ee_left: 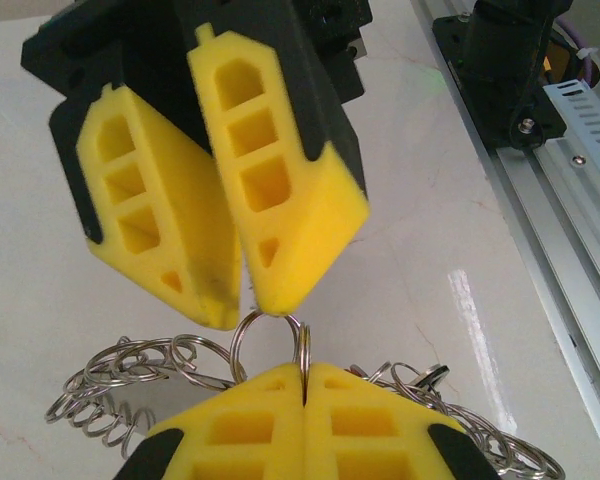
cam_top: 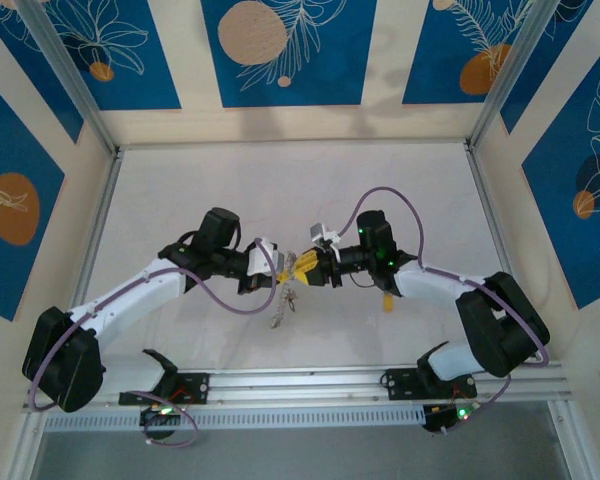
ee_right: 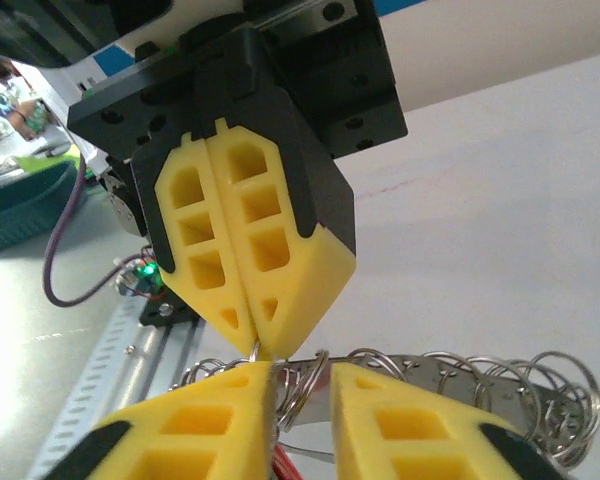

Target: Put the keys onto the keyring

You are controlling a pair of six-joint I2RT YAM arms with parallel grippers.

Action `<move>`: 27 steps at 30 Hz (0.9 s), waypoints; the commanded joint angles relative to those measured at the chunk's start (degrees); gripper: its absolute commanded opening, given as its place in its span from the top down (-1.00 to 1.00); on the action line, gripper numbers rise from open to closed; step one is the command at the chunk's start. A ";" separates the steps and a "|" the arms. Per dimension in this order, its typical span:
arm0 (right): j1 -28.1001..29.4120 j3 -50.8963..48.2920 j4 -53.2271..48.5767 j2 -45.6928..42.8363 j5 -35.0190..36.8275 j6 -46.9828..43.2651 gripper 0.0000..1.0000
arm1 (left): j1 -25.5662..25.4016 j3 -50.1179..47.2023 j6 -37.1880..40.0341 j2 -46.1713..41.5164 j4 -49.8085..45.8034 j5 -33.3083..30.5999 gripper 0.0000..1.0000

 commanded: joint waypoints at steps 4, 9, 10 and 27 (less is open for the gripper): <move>-0.25 0.99 -2.46 1.84 -1.28 4.28 0.65 | -0.34 1.92 1.87 -0.08 0.32 2.31 1.00; 0.02 1.30 -2.00 2.79 -2.06 6.16 0.53 | -0.34 2.00 2.04 0.07 0.40 2.32 1.00; 0.10 1.48 -1.95 3.02 -2.47 6.36 0.53 | -0.34 2.00 2.15 0.08 0.42 2.37 1.00; 0.28 3.98 -2.44 0.20 4.93 6.55 1.00 | -1.87 2.00 5.94 0.72 -2.57 -0.10 1.00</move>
